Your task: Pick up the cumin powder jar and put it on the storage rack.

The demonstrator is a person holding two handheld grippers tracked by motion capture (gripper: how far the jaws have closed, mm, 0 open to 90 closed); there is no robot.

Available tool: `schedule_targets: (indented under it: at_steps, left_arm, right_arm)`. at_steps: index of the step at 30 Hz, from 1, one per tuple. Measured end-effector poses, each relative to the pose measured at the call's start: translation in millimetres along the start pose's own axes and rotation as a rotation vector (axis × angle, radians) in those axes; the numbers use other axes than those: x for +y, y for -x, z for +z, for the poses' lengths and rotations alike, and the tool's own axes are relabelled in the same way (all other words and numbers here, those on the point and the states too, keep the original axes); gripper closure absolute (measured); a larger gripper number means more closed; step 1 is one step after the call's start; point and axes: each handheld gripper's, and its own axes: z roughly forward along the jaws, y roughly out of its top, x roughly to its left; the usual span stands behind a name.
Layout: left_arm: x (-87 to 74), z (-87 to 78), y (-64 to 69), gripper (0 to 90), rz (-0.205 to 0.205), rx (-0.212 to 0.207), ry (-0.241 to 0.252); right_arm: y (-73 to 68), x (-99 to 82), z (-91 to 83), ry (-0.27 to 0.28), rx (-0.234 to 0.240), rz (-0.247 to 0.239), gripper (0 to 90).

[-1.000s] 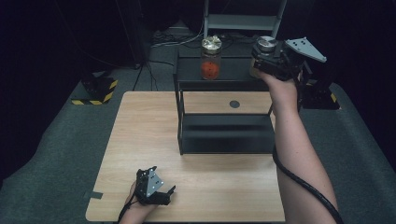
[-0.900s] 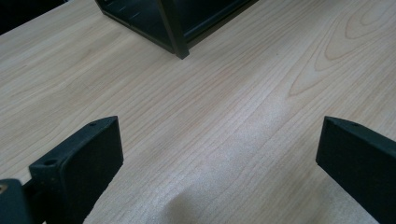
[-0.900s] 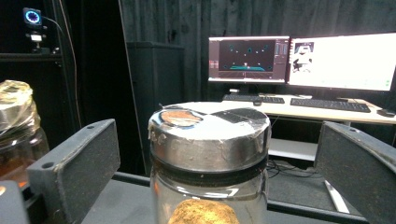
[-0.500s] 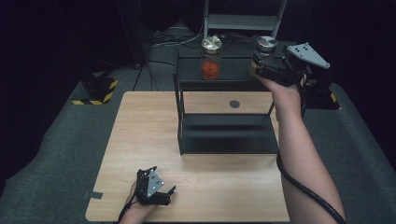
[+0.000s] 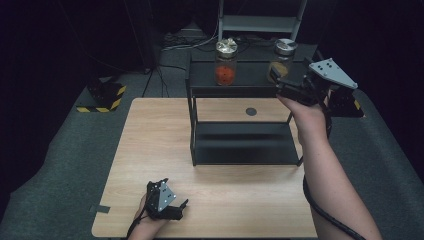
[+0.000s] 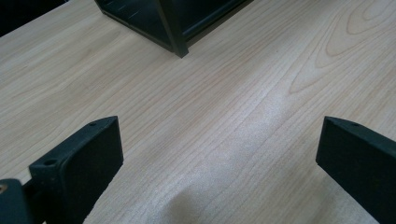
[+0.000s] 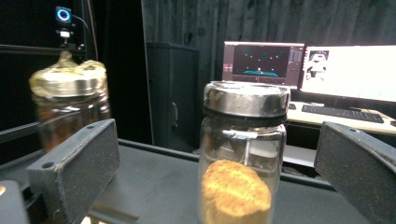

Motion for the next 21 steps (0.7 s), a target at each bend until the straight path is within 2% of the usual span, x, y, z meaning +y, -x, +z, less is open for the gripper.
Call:
schedule_targets:
  at_steps: [10,21]
  left_arm:
    - [-0.9,-0.2,0.1,0.9,-0.004,0.000,0.005]
    - [-0.9,-0.1,0.1,0.9,-0.005,0.001,0.005]
  right_arm:
    - [-9.3,-4.7,-32.0,0.019,0.013,-0.032,0.0]
    - [-15.4,-15.1,-53.7,-0.003,0.028,-0.063,0.0]
